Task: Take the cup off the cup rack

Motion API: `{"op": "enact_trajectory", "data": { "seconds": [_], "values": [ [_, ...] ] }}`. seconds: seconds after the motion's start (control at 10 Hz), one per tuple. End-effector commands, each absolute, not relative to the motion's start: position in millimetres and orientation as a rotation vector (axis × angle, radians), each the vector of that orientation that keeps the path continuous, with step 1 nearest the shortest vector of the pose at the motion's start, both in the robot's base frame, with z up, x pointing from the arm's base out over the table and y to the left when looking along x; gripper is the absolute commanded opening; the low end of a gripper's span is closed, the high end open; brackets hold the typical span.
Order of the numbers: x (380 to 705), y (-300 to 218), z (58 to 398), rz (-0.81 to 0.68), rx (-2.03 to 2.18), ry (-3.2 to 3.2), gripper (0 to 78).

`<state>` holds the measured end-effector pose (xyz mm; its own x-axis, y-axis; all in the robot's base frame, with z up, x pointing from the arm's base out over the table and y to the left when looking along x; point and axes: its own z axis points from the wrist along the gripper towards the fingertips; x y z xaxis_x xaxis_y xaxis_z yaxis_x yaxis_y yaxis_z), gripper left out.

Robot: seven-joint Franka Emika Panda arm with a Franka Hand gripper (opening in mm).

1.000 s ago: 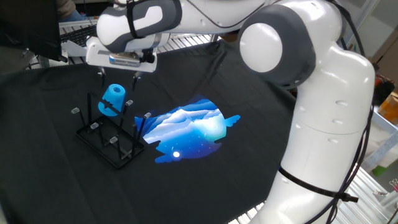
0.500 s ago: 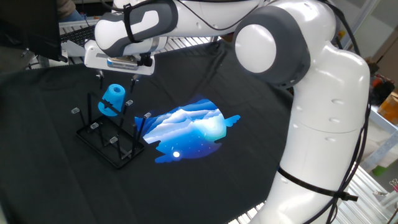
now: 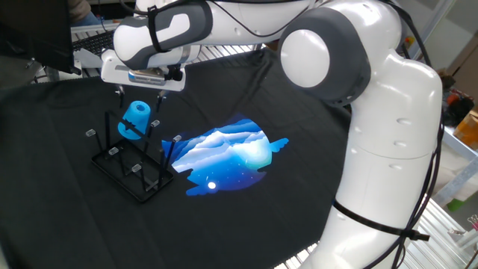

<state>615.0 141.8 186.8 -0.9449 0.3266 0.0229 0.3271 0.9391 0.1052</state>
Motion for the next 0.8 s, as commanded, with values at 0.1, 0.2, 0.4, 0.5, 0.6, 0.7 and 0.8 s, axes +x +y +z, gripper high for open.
{"op": "enact_trajectory", "data": {
  "seconds": [0.1, 0.2, 0.4, 0.5, 0.6, 0.7, 0.8],
  "values": [
    [615.8, 142.3, 186.9, -0.175, -0.519, -3.091, 77.4],
    [616.3, 142.4, 184.4, -0.176, -0.514, -3.094, 77.4],
    [616.6, 142.2, 182.0, -0.178, -0.509, -3.101, 77.4],
    [616.3, 142.0, 181.4, -0.179, -0.508, -3.103, 77.4],
    [615.8, 142.2, 181.2, -0.18, -0.507, -3.102, 77.4],
    [615.1, 142.4, 180.9, -0.184, -0.499, -3.104, 77.4],
    [614.7, 142.4, 180.8, -0.185, -0.498, -3.104, 77.4]
  ]
}}
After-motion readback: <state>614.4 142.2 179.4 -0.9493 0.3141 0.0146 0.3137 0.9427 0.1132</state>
